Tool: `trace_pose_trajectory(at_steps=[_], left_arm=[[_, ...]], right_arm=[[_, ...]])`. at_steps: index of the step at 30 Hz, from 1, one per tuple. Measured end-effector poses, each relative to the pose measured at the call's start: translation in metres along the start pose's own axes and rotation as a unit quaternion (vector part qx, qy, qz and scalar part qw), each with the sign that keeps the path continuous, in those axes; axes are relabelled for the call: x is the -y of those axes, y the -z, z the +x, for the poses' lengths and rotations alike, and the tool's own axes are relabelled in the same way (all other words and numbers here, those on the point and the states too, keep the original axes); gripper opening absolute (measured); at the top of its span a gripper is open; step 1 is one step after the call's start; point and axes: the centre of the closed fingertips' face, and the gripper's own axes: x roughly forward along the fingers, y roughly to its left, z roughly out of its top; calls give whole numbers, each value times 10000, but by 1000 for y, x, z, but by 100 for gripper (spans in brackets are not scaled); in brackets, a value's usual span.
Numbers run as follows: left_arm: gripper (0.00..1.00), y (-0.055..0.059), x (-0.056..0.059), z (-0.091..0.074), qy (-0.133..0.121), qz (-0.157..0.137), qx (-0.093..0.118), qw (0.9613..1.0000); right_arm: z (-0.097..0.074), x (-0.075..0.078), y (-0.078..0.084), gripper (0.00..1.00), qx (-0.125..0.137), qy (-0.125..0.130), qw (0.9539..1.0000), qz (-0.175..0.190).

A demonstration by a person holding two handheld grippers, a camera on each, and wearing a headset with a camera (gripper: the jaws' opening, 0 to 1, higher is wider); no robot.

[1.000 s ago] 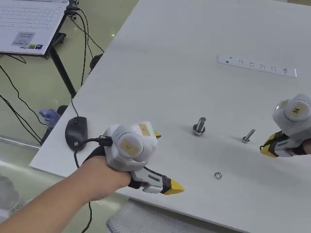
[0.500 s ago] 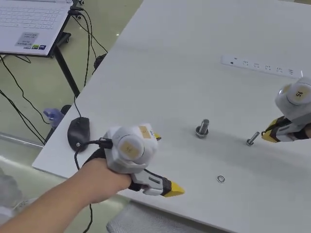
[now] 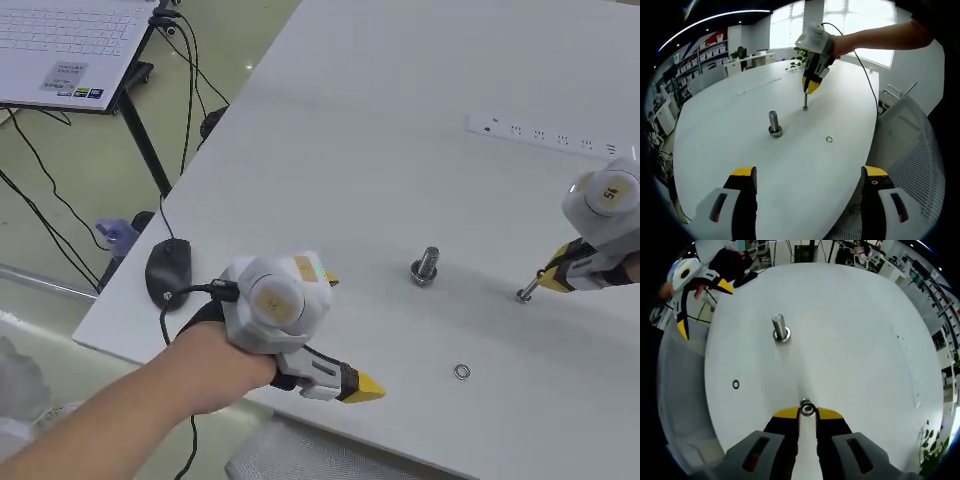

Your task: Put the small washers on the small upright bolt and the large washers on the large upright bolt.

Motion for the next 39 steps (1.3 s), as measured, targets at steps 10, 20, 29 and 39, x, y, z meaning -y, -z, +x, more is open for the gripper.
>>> trace_pose_trajectory(at_steps=[10,20,29,39], left_arm=[[85,4,0,0,11,-55,-7,10000],[84,7,-2,1,5,-100,-28,9999],[85,8,-4,1,2,-148,-21,9999],[84,9,-5,0,0,-171,-31,9998]], right_arm=[[8,-1,2,13,-126,-49,9999,-40],[22,-3,3,13,-219,-140,9996,-67],[40,-5,7,13,-322,-218,9992,-89],[46,-8,10,13,-415,-237,9987,-157]])
